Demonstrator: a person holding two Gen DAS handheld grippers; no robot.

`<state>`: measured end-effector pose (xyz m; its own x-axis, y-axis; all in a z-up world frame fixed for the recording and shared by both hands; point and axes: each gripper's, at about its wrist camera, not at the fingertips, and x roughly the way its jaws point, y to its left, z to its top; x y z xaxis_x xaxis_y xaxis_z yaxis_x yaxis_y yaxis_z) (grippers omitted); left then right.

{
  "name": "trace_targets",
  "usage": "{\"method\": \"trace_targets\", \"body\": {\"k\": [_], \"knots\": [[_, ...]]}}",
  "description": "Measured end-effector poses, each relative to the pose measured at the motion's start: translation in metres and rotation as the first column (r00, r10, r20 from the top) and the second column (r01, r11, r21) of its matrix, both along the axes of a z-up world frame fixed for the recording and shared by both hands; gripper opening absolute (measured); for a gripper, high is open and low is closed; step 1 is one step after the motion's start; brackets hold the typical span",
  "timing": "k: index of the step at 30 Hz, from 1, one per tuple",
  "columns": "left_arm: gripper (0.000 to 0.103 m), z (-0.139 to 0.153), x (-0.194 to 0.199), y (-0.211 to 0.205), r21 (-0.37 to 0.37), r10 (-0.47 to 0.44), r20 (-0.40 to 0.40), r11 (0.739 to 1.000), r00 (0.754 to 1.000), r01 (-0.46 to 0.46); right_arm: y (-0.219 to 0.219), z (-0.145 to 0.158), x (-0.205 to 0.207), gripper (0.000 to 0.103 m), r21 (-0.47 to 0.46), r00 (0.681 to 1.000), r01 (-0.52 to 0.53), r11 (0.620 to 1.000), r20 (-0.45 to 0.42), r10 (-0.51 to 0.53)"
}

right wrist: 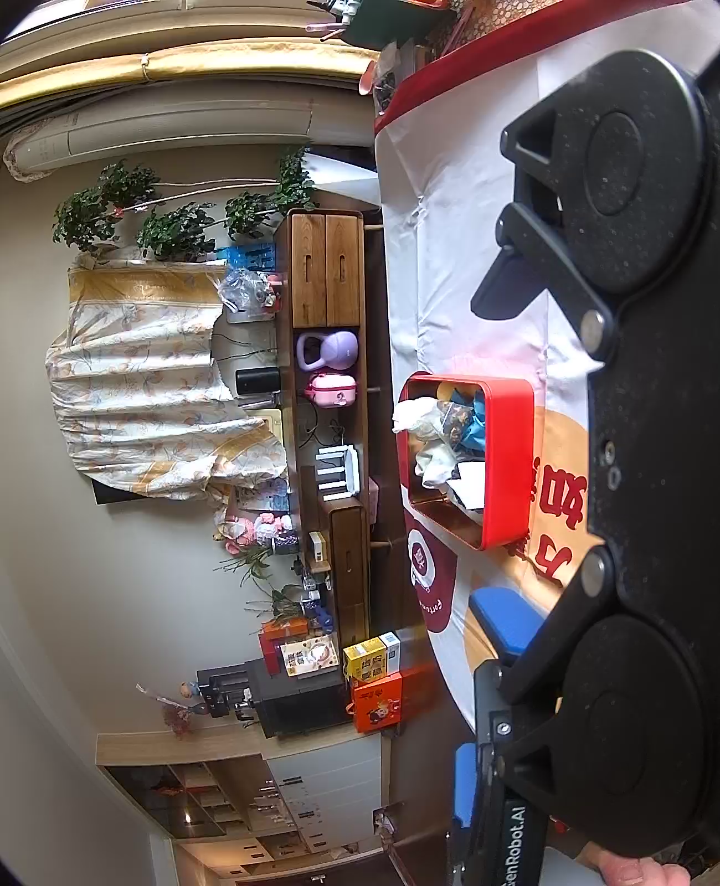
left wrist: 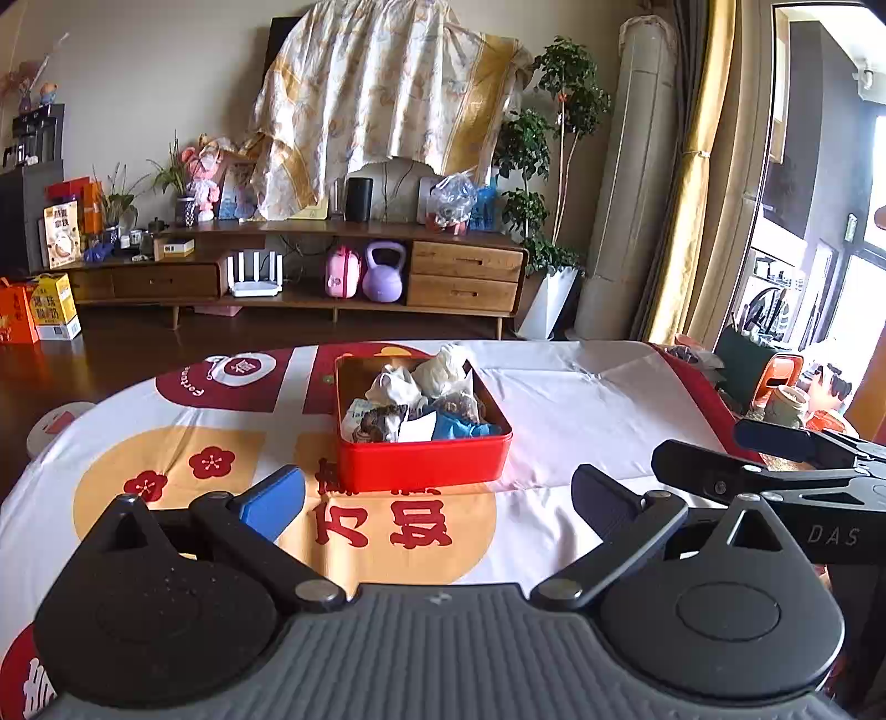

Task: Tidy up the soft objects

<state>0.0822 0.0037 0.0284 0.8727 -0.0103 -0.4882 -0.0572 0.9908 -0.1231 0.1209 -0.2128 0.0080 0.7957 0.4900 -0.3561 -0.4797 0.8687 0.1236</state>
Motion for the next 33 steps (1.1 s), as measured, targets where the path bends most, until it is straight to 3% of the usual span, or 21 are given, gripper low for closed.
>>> {"method": "trace_targets", "body": {"k": [33], "knots": [[0.103,-0.0004,-0.0021,-0.0005,0.006,0.023,-0.002,1.0,1.0,-0.023,0.0074,-0.0047,-0.0039,0.103,-0.007,1.0,-0.018,1.0,-0.008,0.018]]}}
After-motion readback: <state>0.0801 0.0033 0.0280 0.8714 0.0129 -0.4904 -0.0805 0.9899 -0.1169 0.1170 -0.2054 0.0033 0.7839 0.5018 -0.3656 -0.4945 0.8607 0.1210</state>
